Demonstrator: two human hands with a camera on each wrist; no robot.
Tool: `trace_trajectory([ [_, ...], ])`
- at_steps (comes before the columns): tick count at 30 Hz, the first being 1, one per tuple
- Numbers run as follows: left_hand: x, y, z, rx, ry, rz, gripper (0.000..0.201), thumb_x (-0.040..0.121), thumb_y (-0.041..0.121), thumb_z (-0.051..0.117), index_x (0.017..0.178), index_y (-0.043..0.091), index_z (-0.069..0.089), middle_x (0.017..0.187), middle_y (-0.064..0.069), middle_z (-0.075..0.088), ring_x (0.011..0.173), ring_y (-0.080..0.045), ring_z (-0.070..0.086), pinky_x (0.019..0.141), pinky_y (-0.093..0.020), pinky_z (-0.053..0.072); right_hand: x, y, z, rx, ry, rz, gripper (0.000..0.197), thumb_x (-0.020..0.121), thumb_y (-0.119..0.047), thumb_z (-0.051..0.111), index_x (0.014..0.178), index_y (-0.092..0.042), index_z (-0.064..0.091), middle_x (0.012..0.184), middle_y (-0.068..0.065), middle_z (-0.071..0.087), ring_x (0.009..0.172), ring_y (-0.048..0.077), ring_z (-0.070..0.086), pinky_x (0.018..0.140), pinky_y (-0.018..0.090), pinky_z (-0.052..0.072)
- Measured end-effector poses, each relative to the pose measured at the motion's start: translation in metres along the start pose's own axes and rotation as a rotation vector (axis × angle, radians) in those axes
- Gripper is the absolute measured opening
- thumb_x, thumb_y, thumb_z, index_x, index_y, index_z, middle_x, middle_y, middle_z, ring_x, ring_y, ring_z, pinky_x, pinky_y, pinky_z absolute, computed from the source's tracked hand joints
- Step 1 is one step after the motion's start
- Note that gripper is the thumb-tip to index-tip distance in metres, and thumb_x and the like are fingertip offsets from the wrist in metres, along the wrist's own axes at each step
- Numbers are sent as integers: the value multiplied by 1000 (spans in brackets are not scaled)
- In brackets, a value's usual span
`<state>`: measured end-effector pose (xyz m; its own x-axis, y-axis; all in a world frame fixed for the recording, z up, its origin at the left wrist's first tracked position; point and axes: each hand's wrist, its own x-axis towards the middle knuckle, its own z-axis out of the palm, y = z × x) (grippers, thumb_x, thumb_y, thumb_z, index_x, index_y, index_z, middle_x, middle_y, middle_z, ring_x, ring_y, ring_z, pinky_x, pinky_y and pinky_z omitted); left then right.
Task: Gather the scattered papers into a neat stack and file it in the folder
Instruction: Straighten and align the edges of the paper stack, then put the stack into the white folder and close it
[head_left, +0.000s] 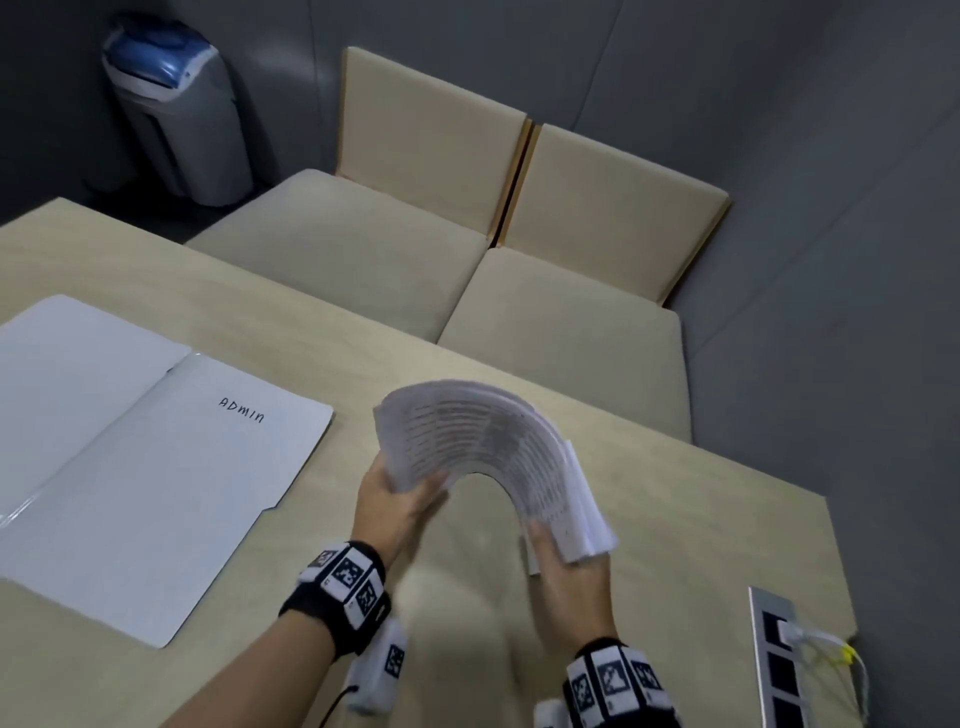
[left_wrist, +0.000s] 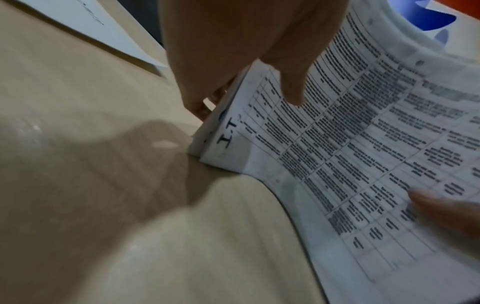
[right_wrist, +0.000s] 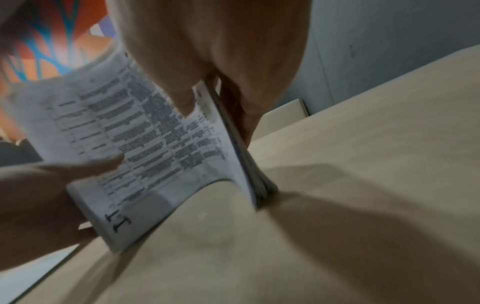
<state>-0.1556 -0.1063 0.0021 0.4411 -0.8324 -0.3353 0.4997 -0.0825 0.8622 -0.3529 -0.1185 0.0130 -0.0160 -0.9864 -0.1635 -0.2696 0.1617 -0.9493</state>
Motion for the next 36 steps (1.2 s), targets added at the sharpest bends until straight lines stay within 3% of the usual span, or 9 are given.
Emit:
trace_trajectory([
  [2,6,8,1,99,36,94,27,88,3,69,114,7,66,100,-7,75,93,-16,75,74,-27,61,6,-11,-4,-58,25,-4,10,95,-22,67,87,-18,70,84,-6,75,84,19,72,74,30,56],
  [4,15,22,-6,222,17,158,24,89,11,70,113,15,67,104,-6,76,100,-25,73,85,-40,60,9,-23,-7,-90,-26,-10,16,96,-22,65,80,-21,67,79,-12,74,78,9,73,76,31,57],
  [8,29,76,-38,491,-115,218,26,89,16,69,114,20,65,109,-4,75,102,-27,72,87,-47,59,18,-52,-18,-151,6,-101,15,90,-11,72,101,-20,66,96,-10,73,77,-15,68,84,36,60],
  [13,26,168,-88,778,-317,248,21,86,19,72,108,19,70,106,-9,76,96,-30,73,86,-53,58,33,-115,-3,-295,-163,-224,49,91,-13,72,135,-21,52,111,-2,68,93,8,68,84,38,56],
  [19,38,248,-140,977,-498,192,23,83,11,76,104,4,69,102,-11,78,91,-26,75,82,-38,61,12,-157,73,-715,-562,-349,9,101,-25,55,105,-22,63,96,-7,72,87,14,69,69,24,49],
  [27,89,280,-264,812,-46,407,31,77,22,83,99,11,64,93,1,72,87,-9,67,72,-12,45,-58,-143,183,-209,-244,-287,13,102,-12,54,93,-13,63,82,11,73,68,16,65,59,22,47],
  [30,107,279,-340,909,148,301,31,79,20,80,102,14,61,100,-2,69,96,-20,66,82,-25,49,-85,-126,221,69,-106,-74,19,103,-8,51,103,-17,67,93,-3,81,84,13,75,75,25,60],
  [33,117,272,-407,1106,284,130,32,82,22,76,108,10,63,110,-10,70,105,-29,65,89,-37,49,-101,-102,254,144,13,82,22,104,-8,50,103,-21,67,106,3,77,96,27,72,93,42,55],
  [36,121,261,-449,1263,379,-28,49,80,29,77,119,6,57,122,-17,64,111,-37,61,94,-45,49,-112,-80,279,118,60,158,22,103,-6,49,99,-21,65,110,11,73,92,28,70,92,43,54],
])
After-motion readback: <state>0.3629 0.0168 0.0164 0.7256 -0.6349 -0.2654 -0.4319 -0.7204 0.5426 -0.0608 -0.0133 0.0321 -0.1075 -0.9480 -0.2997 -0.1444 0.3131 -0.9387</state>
